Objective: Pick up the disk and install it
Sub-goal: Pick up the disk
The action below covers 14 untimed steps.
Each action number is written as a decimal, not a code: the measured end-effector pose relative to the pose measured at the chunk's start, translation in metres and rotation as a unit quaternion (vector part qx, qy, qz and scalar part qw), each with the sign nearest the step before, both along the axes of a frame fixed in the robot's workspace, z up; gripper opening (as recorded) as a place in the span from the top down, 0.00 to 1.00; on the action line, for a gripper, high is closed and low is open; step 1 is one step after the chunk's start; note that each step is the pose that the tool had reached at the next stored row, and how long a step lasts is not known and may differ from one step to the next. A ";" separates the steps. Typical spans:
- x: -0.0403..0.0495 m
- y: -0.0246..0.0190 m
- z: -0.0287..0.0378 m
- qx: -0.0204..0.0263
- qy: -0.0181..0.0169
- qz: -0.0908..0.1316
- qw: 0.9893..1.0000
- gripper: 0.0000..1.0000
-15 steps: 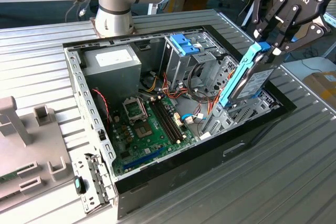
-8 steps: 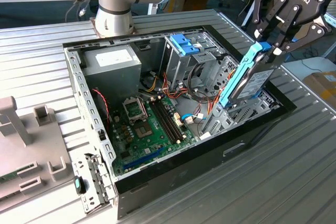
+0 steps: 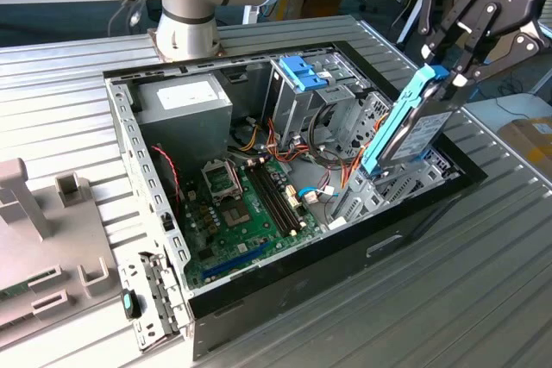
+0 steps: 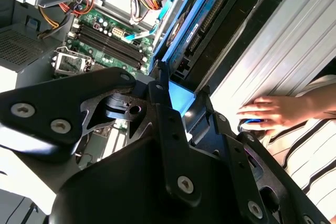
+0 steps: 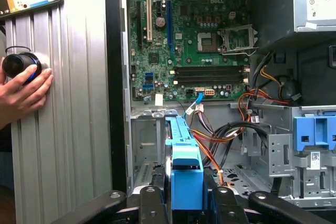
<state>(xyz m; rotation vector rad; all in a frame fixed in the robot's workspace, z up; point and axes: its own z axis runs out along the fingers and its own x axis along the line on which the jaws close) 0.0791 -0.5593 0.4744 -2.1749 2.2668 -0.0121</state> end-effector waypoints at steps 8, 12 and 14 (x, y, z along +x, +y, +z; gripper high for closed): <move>0.0000 -0.0006 0.0053 0.010 0.000 0.000 1.000 0.64; 0.0040 -0.0012 0.0052 0.041 0.000 0.000 0.999 0.64; 0.0049 -0.0038 0.0052 0.039 0.000 -0.002 0.999 0.64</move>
